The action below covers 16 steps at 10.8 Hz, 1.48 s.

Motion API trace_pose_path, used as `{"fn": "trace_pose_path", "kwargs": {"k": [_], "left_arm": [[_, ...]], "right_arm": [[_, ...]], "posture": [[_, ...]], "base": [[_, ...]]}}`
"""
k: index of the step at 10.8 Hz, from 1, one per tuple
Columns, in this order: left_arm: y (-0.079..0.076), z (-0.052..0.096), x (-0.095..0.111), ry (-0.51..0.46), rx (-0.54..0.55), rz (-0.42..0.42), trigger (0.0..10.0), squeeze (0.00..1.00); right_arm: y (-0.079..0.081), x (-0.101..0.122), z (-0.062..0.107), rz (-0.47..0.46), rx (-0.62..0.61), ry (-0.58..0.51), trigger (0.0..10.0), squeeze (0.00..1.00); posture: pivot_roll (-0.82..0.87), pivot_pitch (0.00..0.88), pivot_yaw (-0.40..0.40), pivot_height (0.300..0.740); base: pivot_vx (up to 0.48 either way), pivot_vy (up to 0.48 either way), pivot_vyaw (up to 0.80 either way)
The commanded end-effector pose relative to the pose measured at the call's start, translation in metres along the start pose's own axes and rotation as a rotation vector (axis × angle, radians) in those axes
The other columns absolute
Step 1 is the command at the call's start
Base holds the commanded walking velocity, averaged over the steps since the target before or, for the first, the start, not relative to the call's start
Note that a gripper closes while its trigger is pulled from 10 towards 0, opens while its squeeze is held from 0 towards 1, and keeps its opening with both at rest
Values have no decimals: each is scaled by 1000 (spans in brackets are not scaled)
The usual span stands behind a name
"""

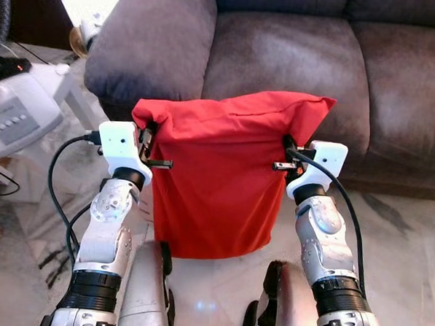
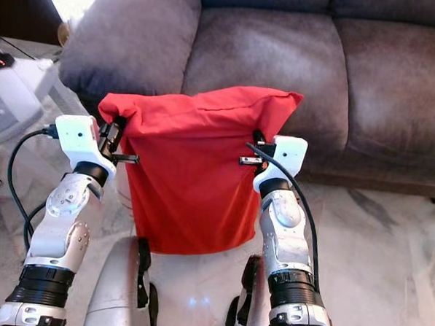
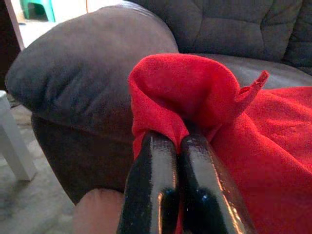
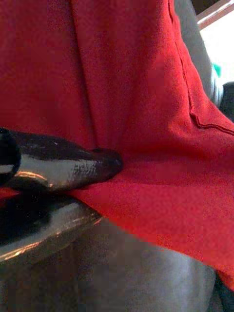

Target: Move the pillow to the sofa from floor

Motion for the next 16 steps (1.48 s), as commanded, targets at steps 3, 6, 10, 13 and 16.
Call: {"fn": "trace_pose_path", "kwargs": {"k": [3,6,10,13,16], "left_arm": [[5,-2,18,-93,16,-15,10000,0],[4,-1,19,-97,14,-13,10000,0],[3,-2,19,-103,8,-6,10000,0],[3,-3,20,-108,6,-4,10000,0],[-1,-4,18,-101,-9,5,10000,0]], "right_arm": [[-11,23,-4,-8,-51,-98,10000,0],[-8,21,-5,-19,-40,-96,10000,0],[-7,23,-5,-14,-29,-107,10000,0],[-6,26,-6,-9,-21,-121,10000,0],[-6,25,-7,-15,-21,-121,10000,0]], "posture": [[182,179,-19,691],[182,178,-18,696],[183,167,-23,696],[180,155,-26,735],[178,139,-25,740]], "base": [[0,0,0],[0,0,0],[0,0,0],[0,0,0],[0,0,0]]}}
Point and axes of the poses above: a point about 5 cm out from each wrist's last joint towards the gripper, its own z axis pointing back from the gripper into the wrist, its own x axis along the axis of the wrist's last joint, y = z × x, the point moved 2 cm from there along -z, pointing out of the wrist towards the gripper, and after that the axes turned 14 degrees about z, right-handed, at the moved point
